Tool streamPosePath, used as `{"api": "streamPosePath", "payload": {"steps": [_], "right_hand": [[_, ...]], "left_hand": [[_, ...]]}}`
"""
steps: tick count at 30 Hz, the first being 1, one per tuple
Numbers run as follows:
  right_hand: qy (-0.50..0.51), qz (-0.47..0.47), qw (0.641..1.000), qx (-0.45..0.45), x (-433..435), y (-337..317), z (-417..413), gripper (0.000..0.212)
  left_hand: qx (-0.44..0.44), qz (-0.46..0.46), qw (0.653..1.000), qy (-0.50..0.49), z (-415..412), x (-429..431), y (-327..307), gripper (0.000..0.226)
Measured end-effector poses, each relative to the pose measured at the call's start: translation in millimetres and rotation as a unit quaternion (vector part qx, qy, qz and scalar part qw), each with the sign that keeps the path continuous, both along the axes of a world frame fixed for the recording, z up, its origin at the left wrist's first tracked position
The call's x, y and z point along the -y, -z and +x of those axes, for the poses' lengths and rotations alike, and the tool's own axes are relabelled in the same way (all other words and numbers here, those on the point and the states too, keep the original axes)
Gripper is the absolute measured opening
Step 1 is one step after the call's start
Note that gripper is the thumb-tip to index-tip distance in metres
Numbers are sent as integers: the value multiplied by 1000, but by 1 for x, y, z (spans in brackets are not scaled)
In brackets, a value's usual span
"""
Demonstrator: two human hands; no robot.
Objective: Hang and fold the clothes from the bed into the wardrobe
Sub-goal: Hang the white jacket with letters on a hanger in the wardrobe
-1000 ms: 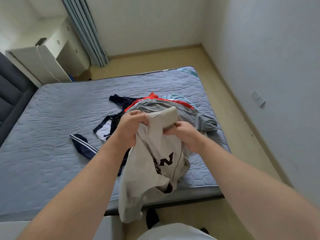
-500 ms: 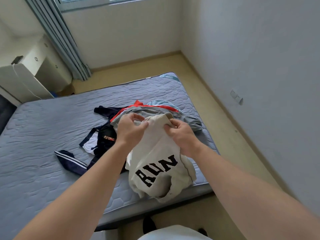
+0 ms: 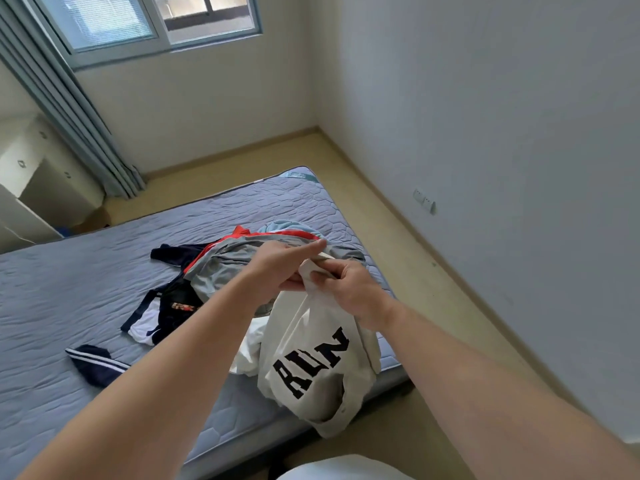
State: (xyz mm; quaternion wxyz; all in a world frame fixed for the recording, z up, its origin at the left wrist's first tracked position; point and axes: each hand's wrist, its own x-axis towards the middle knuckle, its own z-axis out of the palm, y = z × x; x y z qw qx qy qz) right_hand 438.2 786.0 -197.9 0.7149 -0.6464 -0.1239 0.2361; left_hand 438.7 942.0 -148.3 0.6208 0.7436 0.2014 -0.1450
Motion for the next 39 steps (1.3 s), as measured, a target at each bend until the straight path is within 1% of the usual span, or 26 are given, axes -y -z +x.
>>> {"api": "streamPosePath", "payload": {"steps": [3,7,9,10,11,12,13,14,15,16,17,18,20,22,25,26,27,29,31,34,35,37,39], "right_hand": [[-16,50,999,-13,20,0,-5,32],[-45,105,992,-58,46,-2,-9,29],[-18,152,980,-125,61,-4,-8,40],[30,159,974,-159,68,-6,-7,40],[102,136,971,-169,77,-7,-6,34],[176,75,969,-154,86,-6,-5,25],[223,5,966,-129,93,-5,-5,24],[235,-57,965,-101,99,-2,-5,33],[227,-104,965,-80,104,0,-5,43],[218,-142,963,-70,108,2,-5,47],[217,-177,958,-64,110,4,-4,44],[221,-214,950,-60,113,5,-4,36],[234,-257,936,-54,119,3,-5,28],[256,-258,930,-56,124,-1,-6,30],[299,-246,919,-73,134,-9,-8,46],[323,-230,914,-81,138,-10,-10,44],[354,-212,907,-88,143,-10,-12,37],[423,-200,880,-88,156,-6,-19,25],[477,-205,851,-79,170,-5,-31,21],[546,-196,812,-65,190,-9,-57,17],[568,-191,798,-63,196,-11,-67,17],[602,-183,775,-58,210,-11,-91,24],[614,-198,762,-47,223,-8,-117,31]], "left_hand": [[6,4,1000,-14,1,23,-2,26],[8,53,998,-14,9,52,2,21],[13,62,998,-22,14,63,0,21],[18,62,997,-28,18,69,-1,22],[23,65,997,-27,21,75,-3,24],[28,71,997,-18,25,82,-5,26],[33,79,996,-1,29,89,-8,27],[40,85,995,22,32,97,-11,27],[49,82,994,47,35,105,-14,27],[62,66,993,72,38,114,-17,27],[73,47,992,94,41,122,-21,27],[83,33,989,115,44,128,-25,26],[94,15,983,158,48,138,-35,23],[100,-11,971,218,49,141,-46,28],[130,-28,939,318,51,145,-57,37],[141,-23,929,342,53,148,-59,40],[153,-13,920,361,55,152,-60,41],[180,14,902,392,59,164,-63,39],[206,29,886,414,61,180,-65,37],[246,15,862,443,56,210,-70,32],[257,8,856,449,52,222,-70,35],[276,-8,846,456,44,245,-70,38],[292,-33,836,463,32,270,-70,38]]}}
